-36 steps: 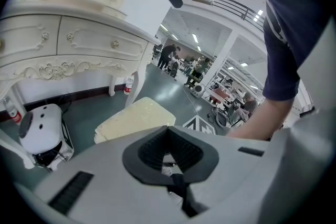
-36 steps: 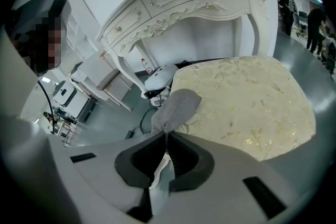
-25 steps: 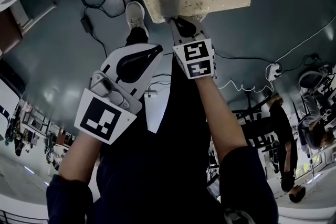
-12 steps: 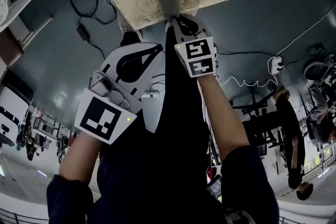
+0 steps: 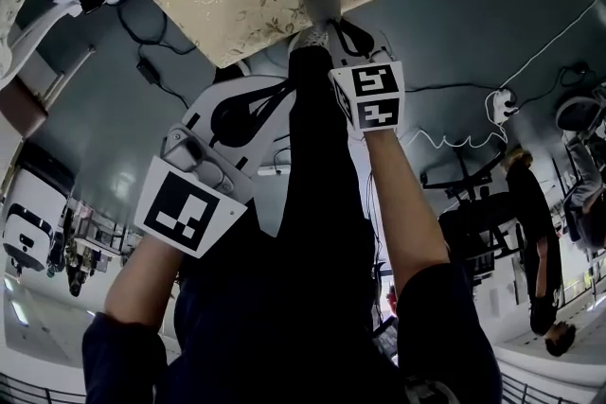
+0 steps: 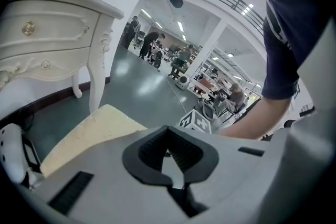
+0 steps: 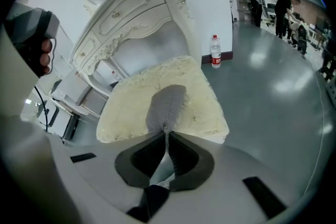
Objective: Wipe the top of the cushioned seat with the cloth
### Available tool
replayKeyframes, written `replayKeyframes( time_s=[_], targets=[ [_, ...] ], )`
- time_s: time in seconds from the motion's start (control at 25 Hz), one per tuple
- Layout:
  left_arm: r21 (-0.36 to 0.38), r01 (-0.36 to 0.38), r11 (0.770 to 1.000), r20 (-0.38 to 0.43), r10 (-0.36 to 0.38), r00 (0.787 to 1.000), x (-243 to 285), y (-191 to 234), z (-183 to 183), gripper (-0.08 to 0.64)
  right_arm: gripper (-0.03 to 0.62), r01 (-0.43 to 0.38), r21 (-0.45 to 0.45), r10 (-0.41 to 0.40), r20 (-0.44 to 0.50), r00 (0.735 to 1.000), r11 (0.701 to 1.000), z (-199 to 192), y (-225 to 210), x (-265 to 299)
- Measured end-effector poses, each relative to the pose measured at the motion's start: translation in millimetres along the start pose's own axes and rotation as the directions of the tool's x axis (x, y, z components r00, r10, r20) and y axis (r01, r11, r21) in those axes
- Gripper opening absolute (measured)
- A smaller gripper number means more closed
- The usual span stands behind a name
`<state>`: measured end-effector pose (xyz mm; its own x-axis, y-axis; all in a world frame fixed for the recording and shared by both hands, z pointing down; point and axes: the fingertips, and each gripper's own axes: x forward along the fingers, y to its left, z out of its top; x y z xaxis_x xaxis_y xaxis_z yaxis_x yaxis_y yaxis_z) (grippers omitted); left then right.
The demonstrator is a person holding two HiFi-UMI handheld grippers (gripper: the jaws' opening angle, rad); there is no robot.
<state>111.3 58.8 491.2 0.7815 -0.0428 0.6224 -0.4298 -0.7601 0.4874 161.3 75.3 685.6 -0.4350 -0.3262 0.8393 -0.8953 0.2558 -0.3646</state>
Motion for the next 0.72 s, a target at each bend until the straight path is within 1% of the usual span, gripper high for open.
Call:
replayKeyframes(
  time_s=[0.4,0.6,0.72],
  targets=[
    [0.028,0.043,0.999,-0.026,-0.043,0.999,39,-5,25,0.007,0.040,0.082,0.076,-0.084,0.015,0.996,0.994,2,-69,-19],
    [0.043,0.057,0.997,-0.031,-0.056,0.998,48,-11,34,0.006,0.040,0.106,0.098,-0.109,0.022,0.994,0.990,2,-85,-31],
    [0.034,0.059,0.998,-0.027,-0.058,0.998,55,-10,38,0.007,0.040,0.108,0.100,-0.111,0.021,0.994,0.989,2,-92,-31]
  ],
)
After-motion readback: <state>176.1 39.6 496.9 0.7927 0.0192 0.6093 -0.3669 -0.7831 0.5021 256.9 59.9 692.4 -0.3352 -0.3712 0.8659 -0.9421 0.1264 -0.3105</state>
